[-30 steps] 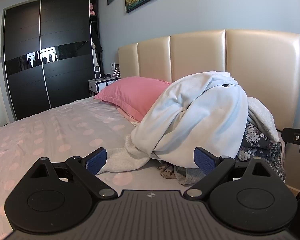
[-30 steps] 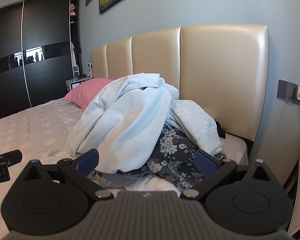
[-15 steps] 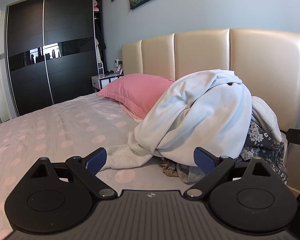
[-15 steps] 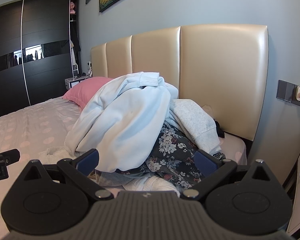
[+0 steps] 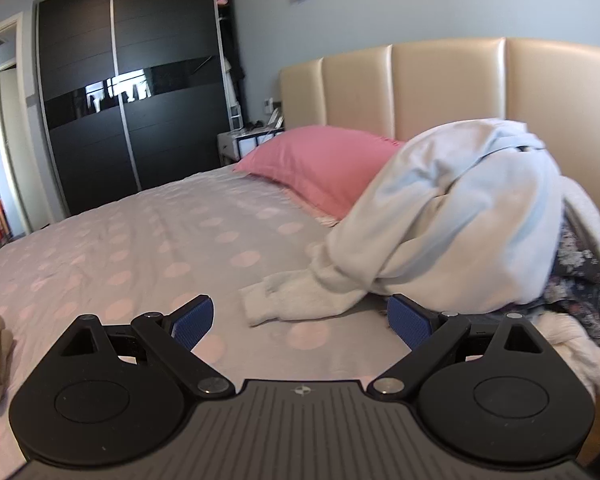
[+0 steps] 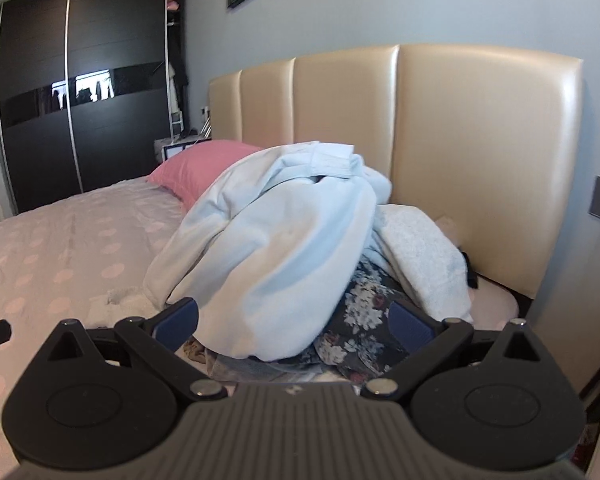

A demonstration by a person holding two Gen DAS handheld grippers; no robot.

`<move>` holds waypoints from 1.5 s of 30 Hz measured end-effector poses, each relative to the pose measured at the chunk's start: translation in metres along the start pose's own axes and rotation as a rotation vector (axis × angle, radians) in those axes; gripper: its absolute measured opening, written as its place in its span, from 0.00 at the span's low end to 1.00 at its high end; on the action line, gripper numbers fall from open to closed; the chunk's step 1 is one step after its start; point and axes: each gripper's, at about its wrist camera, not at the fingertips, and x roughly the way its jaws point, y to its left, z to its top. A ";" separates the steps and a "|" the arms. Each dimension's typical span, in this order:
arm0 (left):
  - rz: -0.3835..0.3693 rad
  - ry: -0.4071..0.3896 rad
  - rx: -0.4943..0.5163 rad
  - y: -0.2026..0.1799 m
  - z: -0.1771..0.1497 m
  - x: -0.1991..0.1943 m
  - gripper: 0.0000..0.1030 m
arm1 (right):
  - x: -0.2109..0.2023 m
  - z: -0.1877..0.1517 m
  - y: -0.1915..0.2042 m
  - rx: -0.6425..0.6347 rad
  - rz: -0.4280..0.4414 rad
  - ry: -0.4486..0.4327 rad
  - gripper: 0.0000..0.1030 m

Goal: Fold clothes
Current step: 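Grasp the white sweatshirt from the pile with the right gripper and pull it out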

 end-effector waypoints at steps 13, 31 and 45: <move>0.172 0.166 -0.001 0.072 -0.027 0.053 0.93 | 0.152 0.049 -0.002 -0.022 -0.068 0.113 0.87; 0.293 0.216 -0.076 0.150 -0.063 0.011 0.93 | 0.134 0.081 0.072 -0.139 0.136 0.086 0.07; 0.300 0.177 -0.129 0.187 -0.080 -0.081 0.93 | -0.042 -0.043 0.262 -0.316 0.914 0.341 0.06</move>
